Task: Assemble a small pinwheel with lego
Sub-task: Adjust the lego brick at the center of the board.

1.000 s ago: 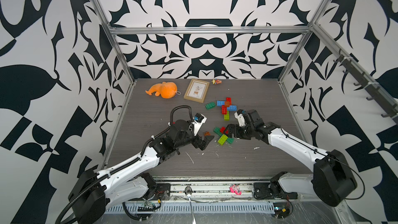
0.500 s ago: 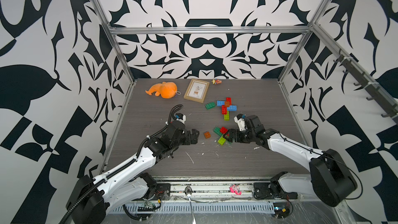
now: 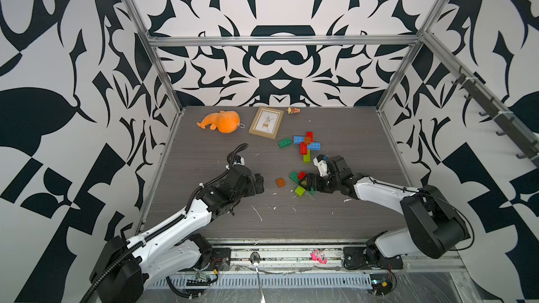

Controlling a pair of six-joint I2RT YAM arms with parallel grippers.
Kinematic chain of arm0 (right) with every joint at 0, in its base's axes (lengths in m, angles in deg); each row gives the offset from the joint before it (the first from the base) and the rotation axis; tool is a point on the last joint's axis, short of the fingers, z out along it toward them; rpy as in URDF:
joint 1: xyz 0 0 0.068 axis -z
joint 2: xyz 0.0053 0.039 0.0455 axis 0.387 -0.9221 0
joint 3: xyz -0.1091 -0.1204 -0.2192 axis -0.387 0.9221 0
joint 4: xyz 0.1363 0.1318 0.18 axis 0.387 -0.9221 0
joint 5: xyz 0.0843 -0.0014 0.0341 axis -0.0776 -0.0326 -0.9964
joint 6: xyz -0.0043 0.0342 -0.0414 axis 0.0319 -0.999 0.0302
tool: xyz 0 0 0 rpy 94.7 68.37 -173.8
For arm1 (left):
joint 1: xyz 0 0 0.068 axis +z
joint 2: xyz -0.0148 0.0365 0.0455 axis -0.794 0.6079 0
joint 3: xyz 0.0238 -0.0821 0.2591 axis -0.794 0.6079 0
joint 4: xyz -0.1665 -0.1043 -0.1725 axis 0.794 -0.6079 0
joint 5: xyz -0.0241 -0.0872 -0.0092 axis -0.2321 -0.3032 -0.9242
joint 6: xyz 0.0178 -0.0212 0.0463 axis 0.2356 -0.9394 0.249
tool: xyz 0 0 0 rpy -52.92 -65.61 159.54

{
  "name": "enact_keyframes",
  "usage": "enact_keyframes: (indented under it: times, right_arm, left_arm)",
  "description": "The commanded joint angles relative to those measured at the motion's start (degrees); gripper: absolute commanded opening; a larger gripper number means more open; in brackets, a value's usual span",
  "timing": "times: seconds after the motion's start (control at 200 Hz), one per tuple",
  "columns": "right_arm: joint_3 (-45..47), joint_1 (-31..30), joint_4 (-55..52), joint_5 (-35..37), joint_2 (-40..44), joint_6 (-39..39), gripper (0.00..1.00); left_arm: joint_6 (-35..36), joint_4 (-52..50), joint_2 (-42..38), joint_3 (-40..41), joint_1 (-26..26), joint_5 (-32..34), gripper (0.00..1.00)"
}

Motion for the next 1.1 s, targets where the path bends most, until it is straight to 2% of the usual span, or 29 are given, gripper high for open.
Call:
enact_keyframes:
  times: [0.0,0.265,0.38,0.445,0.525,0.81,1.02,1.035,1.095]
  right_arm:
    - [1.9,-0.3,2.7,-2.6,2.3,-2.8,0.95]
    - [6.1,-5.6,5.7,-1.3,8.3,-7.8,0.95]
    - [5.9,-6.0,3.0,0.9,10.2,-7.0,0.95]
    - [5.1,-6.0,-1.5,4.5,12.9,-5.6,0.96]
    - [5.1,-5.9,-3.9,5.5,16.9,-4.7,0.97]
    - [3.5,-5.8,-9.7,0.1,22.8,-2.3,0.99]
    - [4.1,-5.8,-11.5,-1.8,25.6,-1.4,0.99]
    - [4.1,-5.8,-11.7,-1.9,25.8,-1.2,0.98]
    - [4.0,-5.7,-12.1,-2.2,26.2,-1.0,0.98]
  left_arm:
    - [-2.0,-2.6,1.8,-0.4,0.5,2.2,1.00]
    - [-7.0,-2.3,12.0,-3.9,0.9,5.4,0.96]
    - [-10.5,-3.2,18.8,-7.0,0.9,10.6,0.95]
    - [-12.9,-4.5,22.4,-9.2,0.9,14.5,0.94]
    - [-15.8,-5.8,27.1,-11.9,0.9,18.9,0.94]
    - [-26.2,-14.6,43.0,-24.2,1.0,29.0,0.89]
    - [-29.3,-15.3,47.5,-27.5,1.3,31.5,0.86]
    - [-29.3,-15.4,47.8,-27.7,1.3,31.6,0.82]
    - [-29.9,-16.2,49.0,-28.7,1.6,32.0,0.79]
